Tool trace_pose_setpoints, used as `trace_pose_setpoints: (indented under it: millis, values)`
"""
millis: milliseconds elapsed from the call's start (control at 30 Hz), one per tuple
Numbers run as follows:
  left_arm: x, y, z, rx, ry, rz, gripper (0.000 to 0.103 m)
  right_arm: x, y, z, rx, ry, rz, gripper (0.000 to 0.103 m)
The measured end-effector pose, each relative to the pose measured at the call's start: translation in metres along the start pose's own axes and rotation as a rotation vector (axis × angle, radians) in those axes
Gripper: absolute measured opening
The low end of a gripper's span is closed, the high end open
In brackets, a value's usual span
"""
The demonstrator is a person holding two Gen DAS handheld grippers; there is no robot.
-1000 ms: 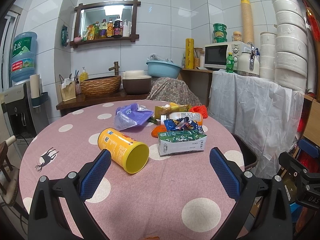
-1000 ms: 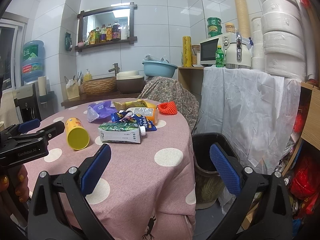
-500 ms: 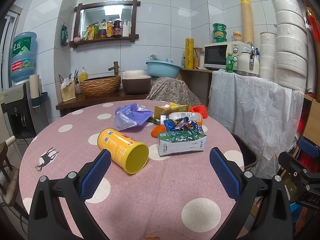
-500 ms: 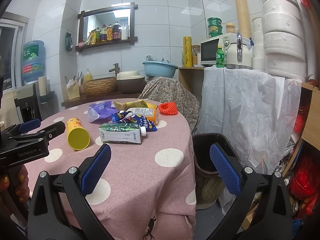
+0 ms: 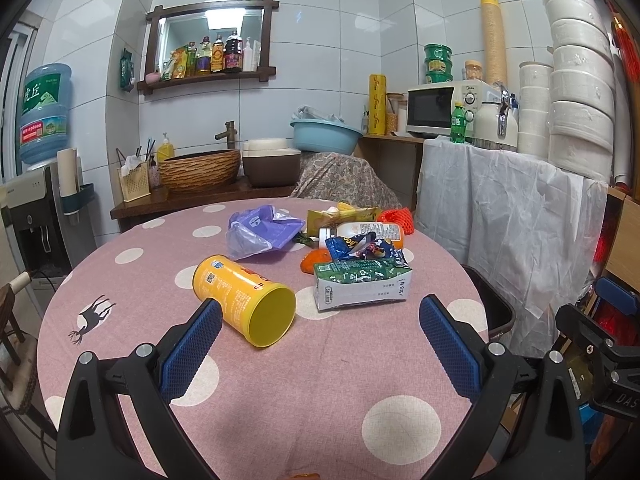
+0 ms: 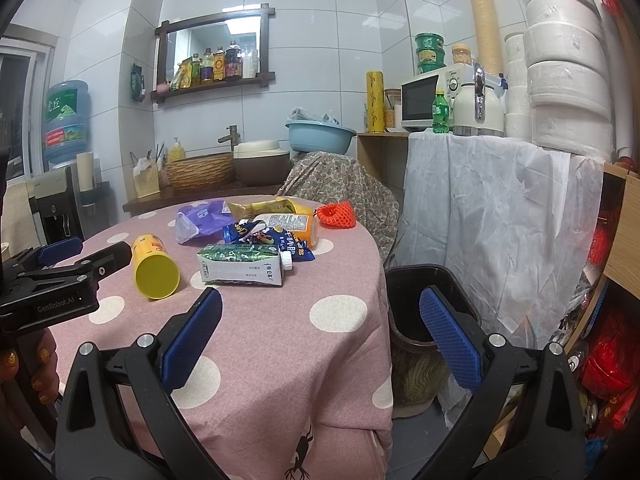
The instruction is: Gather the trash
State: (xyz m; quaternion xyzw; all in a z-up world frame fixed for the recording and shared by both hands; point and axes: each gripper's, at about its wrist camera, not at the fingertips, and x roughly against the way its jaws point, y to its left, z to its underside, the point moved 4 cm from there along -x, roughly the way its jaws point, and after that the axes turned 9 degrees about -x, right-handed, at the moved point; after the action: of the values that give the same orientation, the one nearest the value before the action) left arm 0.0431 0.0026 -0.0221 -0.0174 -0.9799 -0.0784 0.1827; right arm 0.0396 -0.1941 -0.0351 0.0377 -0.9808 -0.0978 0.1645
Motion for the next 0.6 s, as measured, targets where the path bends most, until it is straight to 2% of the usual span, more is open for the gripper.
trace_pose_setpoints:
  millis: [600]
  values:
    - [-0.0006, -0.0032, 0.0021, -0.002, 0.006, 0.003, 0.098, -0.0058, -0.0038, 0.0069, 0.012, 0.014, -0.001, 0.098]
